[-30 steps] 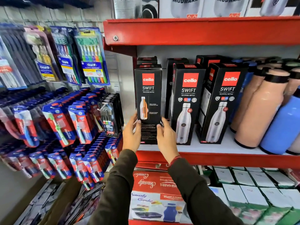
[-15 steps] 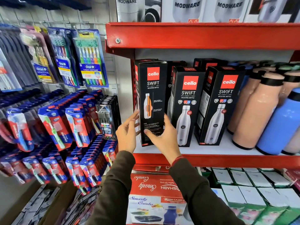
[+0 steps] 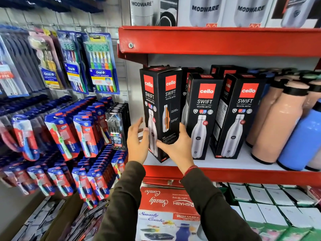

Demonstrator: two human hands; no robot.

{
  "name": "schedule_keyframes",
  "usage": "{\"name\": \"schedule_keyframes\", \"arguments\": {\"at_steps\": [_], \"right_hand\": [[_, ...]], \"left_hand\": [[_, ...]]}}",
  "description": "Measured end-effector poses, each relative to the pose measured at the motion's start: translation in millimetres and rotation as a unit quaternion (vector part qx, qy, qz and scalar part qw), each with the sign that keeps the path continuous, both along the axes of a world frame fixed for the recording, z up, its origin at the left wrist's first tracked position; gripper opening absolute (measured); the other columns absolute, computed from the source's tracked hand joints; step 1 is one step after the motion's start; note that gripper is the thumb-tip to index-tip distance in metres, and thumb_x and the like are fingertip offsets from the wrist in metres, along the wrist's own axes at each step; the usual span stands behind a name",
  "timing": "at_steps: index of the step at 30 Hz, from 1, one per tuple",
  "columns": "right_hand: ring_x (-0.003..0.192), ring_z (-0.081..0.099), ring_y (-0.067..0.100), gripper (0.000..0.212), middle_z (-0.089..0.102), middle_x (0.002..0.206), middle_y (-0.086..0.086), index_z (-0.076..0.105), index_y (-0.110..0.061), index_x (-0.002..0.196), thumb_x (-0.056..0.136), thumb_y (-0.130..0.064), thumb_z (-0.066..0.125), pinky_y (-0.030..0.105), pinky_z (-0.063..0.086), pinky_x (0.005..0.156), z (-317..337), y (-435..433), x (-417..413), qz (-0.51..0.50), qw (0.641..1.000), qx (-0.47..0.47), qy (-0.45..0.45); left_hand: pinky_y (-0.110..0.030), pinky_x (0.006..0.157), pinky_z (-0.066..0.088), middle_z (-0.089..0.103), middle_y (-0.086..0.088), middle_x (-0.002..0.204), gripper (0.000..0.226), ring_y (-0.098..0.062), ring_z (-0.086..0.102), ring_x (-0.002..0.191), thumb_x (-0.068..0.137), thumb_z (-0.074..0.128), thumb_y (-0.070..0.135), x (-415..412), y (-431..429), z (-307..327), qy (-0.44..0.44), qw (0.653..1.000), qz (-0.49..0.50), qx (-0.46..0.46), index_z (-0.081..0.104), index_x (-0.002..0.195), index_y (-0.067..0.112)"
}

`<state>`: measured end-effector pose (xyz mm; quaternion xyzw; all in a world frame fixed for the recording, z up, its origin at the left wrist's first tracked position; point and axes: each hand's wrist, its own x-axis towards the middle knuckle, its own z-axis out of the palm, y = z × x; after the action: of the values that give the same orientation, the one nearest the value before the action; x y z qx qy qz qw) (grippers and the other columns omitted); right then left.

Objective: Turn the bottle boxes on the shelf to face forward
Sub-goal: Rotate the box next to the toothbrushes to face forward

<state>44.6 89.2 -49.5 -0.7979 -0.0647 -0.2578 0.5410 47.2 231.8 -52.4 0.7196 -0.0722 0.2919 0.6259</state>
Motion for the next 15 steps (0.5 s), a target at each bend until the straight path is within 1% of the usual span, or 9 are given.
{"name": "schedule_keyframes", "arguments": {"at_steps": [2, 3, 4, 6, 7, 9, 11, 13, 15], "right_hand": [[0.118, 0.060, 0.008, 0.088, 0.063, 0.124, -0.010, 0.045, -0.032, 0.135, 0.058, -0.045, 0.086, 0.033, 0.053, 0.101, -2.1, 0.0, 0.0, 0.015, 1.000, -0.008, 0.001], [0.119, 0.058, 0.007, 0.088, 0.061, 0.125, -0.012, 0.044, -0.032, 0.136, 0.060, -0.045, 0.086, 0.030, 0.052, 0.102, -2.8, 0.4, -0.2, 0.022, 1.000, -0.010, -0.001], [0.120, 0.057, 0.002, 0.087, 0.060, 0.125, -0.016, 0.043, -0.034, 0.137, 0.062, -0.043, 0.085, 0.024, 0.050, 0.102, -2.8, 0.5, -0.4, 0.030, 0.999, -0.010, -0.006], [0.122, 0.051, -0.008, 0.086, 0.055, 0.126, -0.025, 0.039, -0.037, 0.140, 0.067, -0.039, 0.084, 0.007, 0.042, 0.100, -2.2, 0.3, -1.5, 0.053, 0.998, -0.013, -0.017], [0.127, 0.048, -0.009, 0.090, 0.053, 0.132, -0.023, 0.033, -0.038, 0.145, 0.069, -0.036, 0.082, 0.005, 0.038, 0.103, -2.6, -0.1, -1.6, 0.066, 0.997, -0.019, -0.018], [0.140, 0.039, 0.001, 0.104, 0.043, 0.150, -0.011, 0.014, -0.034, 0.156, 0.075, -0.031, 0.080, 0.016, 0.031, 0.115, -4.7, -1.2, -1.8, 0.091, 0.995, -0.035, 0.000], [0.146, 0.031, 0.007, 0.108, 0.033, 0.159, -0.005, 0.001, -0.034, 0.158, 0.081, -0.029, 0.077, 0.026, 0.026, 0.120, -6.5, -2.5, -2.4, 0.106, 0.993, -0.048, 0.021], [0.150, 0.025, 0.009, 0.100, 0.027, 0.163, -0.002, 0.000, -0.033, 0.158, 0.088, -0.027, 0.071, 0.030, 0.023, 0.122, -7.9, -3.4, -2.2, 0.110, 0.992, -0.054, 0.025], [0.153, 0.018, 0.009, 0.088, 0.020, 0.166, -0.003, 0.006, -0.028, 0.159, 0.094, -0.023, 0.064, 0.035, 0.021, 0.125, -7.7, -4.3, -1.3, 0.108, 0.992, -0.062, 0.018]], "left_hand": [[-0.006, 0.096, 0.041, 0.054, 0.021, 0.127, 0.039, 0.007, 0.054, 0.115, 0.102, 0.049, 0.017, 5.5, 5.0, 0.1, 0.044, 0.998, -0.052, 0.006, 0.048, 0.140, 0.027], [-0.008, 0.097, 0.041, 0.058, 0.032, 0.121, 0.037, 0.016, 0.055, 0.111, 0.103, 0.047, 0.016, 6.2, 6.7, 0.3, 0.066, 0.994, -0.086, -0.011, 0.049, 0.136, 0.032], [-0.008, 0.094, 0.044, 0.062, 0.037, 0.114, 0.034, 0.022, 0.056, 0.106, 0.104, 0.046, 0.016, 7.1, 8.5, -0.2, 0.082, 0.990, -0.114, -0.030, 0.051, 0.131, 0.036], [-0.010, 0.090, 0.048, 0.067, 0.035, 0.110, 0.033, 0.016, 0.060, 0.106, 0.105, 0.044, 0.019, 7.5, 11.6, -1.8, 0.091, 0.987, -0.123, -0.048, 0.053, 0.121, 0.046], [-0.014, 0.091, 0.049, 0.067, 0.029, 0.113, 0.033, 0.008, 0.062, 0.110, 0.105, 0.044, 0.022, 6.6, 12.5, -2.1, 0.092, 0.987, -0.121, -0.051, 0.054, 0.118, 0.050], [-0.022, 0.093, 0.052, 0.068, 0.021, 0.116, 0.032, -0.005, 0.063, 0.114, 0.104, 0.045, 0.027, 4.1, 13.7, -3.2, 0.082, 0.987, -0.124, -0.055, 0.056, 0.117, 0.054], [-0.027, 0.099, 0.052, 0.068, 0.019, 0.119, 0.030, -0.009, 0.062, 0.120, 0.101, 0.048, 0.033, 2.5, 14.1, -4.7, 0.067, 0.988, -0.123, -0.058, 0.057, 0.119, 0.055], [-0.031, 0.101, 0.051, 0.068, 0.018, 0.122, 0.029, -0.011, 0.062, 0.121, 0.097, 0.050, 0.040, 0.5, 13.7, -4.5, 0.057, 0.990, -0.117, -0.061, 0.057, 0.119, 0.057], [-0.034, 0.097, 0.053, 0.068, 0.016, 0.122, 0.029, -0.009, 0.065, 0.117, 0.096, 0.052, 0.041, 0.0, 12.3, -5.3, 0.057, 0.990, -0.111, -0.070, 0.057, 0.116, 0.062]]}}
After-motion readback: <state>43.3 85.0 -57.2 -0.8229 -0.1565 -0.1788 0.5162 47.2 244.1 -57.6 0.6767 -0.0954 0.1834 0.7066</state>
